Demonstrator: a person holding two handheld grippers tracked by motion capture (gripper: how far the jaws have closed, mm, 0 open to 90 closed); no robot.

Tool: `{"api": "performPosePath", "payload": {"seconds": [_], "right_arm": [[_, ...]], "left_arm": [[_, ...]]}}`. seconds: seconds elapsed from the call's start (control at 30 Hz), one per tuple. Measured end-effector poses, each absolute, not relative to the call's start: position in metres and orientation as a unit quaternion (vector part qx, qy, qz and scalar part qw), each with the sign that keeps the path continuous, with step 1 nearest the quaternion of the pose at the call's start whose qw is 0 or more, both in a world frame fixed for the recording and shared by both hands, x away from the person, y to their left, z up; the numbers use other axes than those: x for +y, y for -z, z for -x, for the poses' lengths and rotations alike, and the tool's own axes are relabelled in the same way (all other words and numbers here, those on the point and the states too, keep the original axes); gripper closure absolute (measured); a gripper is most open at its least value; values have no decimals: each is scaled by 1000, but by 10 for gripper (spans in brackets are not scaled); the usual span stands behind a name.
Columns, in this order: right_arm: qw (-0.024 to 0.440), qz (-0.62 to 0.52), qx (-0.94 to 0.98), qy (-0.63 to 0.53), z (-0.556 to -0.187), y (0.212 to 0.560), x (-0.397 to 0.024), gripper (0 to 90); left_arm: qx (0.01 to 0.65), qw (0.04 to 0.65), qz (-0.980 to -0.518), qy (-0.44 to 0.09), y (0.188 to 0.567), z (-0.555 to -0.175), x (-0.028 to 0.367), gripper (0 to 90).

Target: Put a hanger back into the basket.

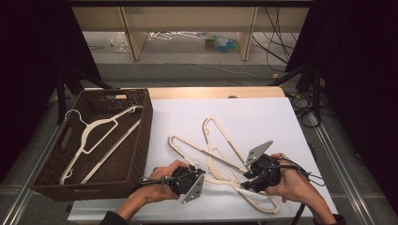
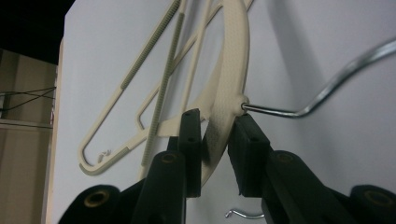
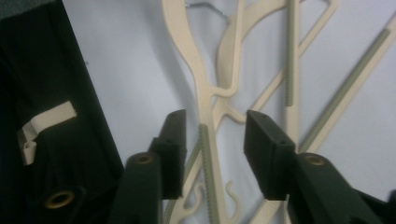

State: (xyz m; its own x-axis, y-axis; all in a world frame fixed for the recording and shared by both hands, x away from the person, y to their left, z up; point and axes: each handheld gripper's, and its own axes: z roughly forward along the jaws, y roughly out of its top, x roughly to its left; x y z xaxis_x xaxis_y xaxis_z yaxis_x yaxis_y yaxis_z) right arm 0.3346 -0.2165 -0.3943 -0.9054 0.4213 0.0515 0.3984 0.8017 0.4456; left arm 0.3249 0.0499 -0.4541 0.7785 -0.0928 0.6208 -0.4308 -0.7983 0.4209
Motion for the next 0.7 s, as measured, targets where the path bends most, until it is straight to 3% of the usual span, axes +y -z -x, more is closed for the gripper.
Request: {"api": "performPosePath", "payload": {"seconds": [0.03, 0.13, 0.33, 0.53, 0.6, 0.67, 0.7], "right_arm": [[34, -224, 944, -239, -331, 387, -219, 519], [51, -235, 936, -257, -327, 380, -222, 463], [81, -250, 917, -300, -321, 367, -228, 427], [100, -257, 901, -334, -310, 363, -229, 366], [101, -260, 899, -337, -308, 367, -228, 362], [97, -264, 900, -332, -307, 372, -228, 354], [97, -264, 900, -332, -307, 372, -228, 354]], "left_arm": [[-147, 288, -897, -301, 449, -325, 49, 774], [-143, 299, -893, -306, 437, -327, 50, 813], [-159, 295, -884, -326, 415, -336, 49, 844], [-26, 321, -892, -317, 396, -342, 58, 856], [-53, 317, -889, -327, 381, -351, 61, 856], [-29, 333, -886, -321, 379, -352, 64, 857], [-6, 355, -888, -291, 377, -354, 66, 857]]}}
